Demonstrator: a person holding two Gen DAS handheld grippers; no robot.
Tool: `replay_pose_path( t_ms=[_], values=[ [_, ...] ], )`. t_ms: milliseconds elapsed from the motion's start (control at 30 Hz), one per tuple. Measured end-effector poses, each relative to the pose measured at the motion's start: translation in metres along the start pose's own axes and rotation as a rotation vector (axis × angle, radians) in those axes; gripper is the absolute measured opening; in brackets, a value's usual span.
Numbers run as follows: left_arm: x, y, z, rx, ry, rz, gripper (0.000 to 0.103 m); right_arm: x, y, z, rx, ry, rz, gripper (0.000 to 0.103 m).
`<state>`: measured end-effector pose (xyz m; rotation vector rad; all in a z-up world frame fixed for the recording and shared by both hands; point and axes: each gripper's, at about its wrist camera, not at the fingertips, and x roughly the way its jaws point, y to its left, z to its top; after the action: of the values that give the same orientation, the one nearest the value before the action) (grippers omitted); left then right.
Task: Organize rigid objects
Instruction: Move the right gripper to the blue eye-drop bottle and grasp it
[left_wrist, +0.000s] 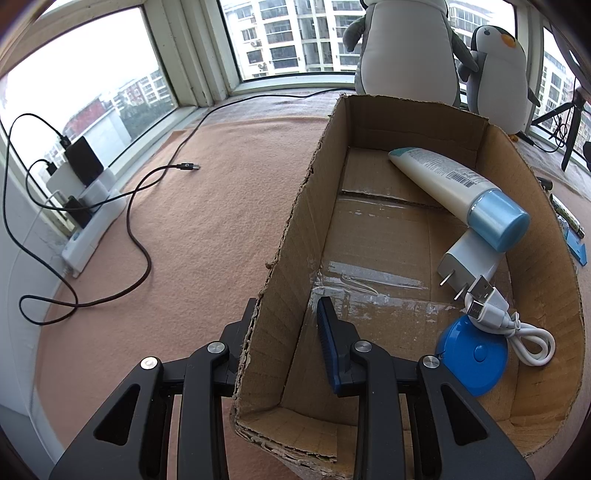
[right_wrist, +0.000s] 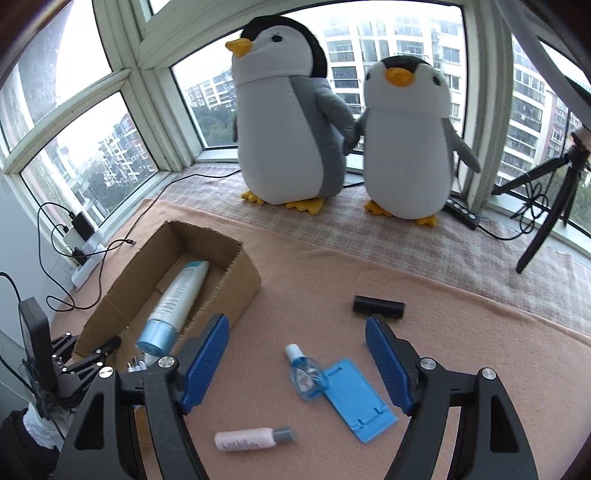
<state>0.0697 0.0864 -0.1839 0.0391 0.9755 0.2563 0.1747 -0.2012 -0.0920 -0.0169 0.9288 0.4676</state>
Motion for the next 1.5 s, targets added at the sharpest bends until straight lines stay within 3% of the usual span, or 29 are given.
replay_pose_path(
  t_ms=[167, 233, 700, 1067, 1367, 1500],
  values=[
    [0.000, 0.000, 0.001, 0.004, -0.001, 0.005, 0.028, -0.005, -0.032, -0.011, 0.052, 0.018, -0.011, 0.071],
    [0.000, 0.000, 0.001, 0.005, -0.002, 0.007, 0.028, -0.004, -0.035, -0.016, 0.052, 0.024, -0.008, 0.065],
    [0.000, 0.000, 0.000, 0.008, -0.003, 0.007, 0.028, 0.045, 0.021, -0.042, -0.152, 0.127, 0.011, 0.050],
    [0.000, 0.000, 0.000, 0.007, -0.003, 0.007, 0.028, 0.062, 0.023, -0.042, -0.145, 0.179, 0.032, 0.042],
    [0.000, 0.000, 0.000, 0.006, -0.003, 0.007, 0.028, 0.072, 0.032, -0.044, -0.152, 0.201, 0.024, 0.041],
    [0.000, 0.000, 0.000, 0.006, -0.003, 0.006, 0.028, 0.080, 0.035, -0.044, -0.167, 0.227, 0.004, 0.031]
  ],
)
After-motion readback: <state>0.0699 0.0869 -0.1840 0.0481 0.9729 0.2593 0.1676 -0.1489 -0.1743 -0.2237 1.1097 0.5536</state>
